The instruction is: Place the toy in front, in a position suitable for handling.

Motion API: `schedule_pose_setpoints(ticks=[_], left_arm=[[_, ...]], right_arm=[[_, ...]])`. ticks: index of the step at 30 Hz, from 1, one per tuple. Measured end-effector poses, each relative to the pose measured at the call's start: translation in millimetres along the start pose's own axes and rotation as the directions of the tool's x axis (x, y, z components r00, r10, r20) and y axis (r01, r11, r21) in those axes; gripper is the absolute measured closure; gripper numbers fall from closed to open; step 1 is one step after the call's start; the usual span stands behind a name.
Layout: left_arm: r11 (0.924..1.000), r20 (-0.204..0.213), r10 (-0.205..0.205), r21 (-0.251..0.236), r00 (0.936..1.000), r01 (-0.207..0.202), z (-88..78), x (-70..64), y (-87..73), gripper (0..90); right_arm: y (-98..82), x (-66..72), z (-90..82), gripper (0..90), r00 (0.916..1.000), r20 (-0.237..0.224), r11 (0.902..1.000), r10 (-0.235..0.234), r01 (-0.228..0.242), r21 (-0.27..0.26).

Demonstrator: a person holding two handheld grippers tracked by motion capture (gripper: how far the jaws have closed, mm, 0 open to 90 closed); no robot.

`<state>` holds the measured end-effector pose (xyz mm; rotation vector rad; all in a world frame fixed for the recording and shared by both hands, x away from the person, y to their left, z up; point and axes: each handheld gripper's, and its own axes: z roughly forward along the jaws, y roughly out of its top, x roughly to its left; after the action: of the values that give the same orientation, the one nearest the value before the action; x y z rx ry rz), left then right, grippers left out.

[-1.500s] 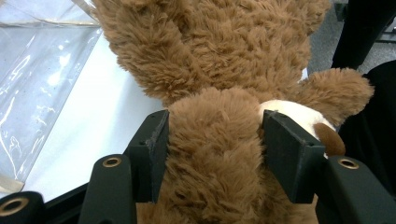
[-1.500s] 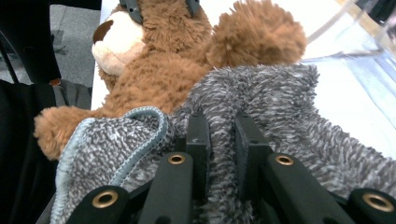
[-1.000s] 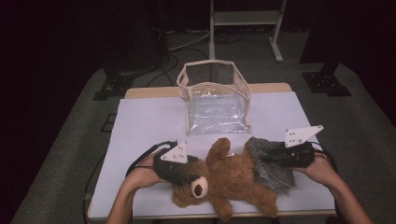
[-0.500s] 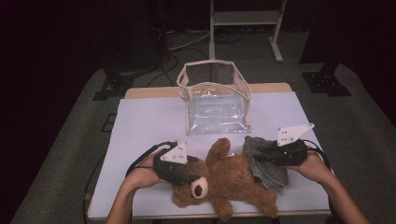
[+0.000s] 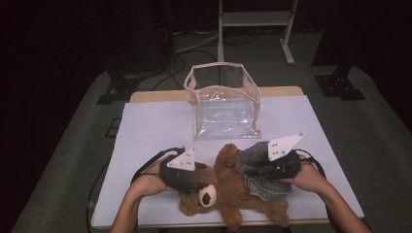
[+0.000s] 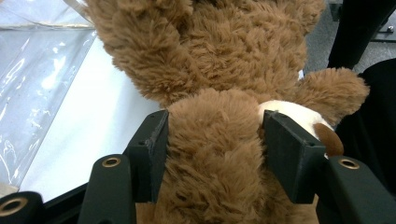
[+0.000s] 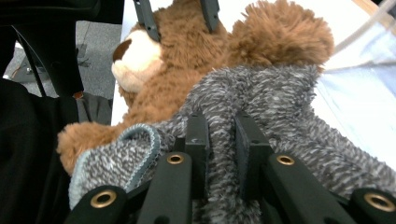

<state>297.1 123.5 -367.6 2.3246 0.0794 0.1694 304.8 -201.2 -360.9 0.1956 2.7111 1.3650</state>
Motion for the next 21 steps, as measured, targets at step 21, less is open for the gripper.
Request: schedule_pose_setpoints(ticks=[21], left_arm=[[1.0000, -0.014, -0.003, 0.003, 0.9999, 0.003, -4.5, 1.4, 1.2, 41.1]], right_arm=[[-8.8, 0.9, 0.8, 77.1, 0.9999, -0.006, 0.9996, 0.014, -0.014, 0.025]])
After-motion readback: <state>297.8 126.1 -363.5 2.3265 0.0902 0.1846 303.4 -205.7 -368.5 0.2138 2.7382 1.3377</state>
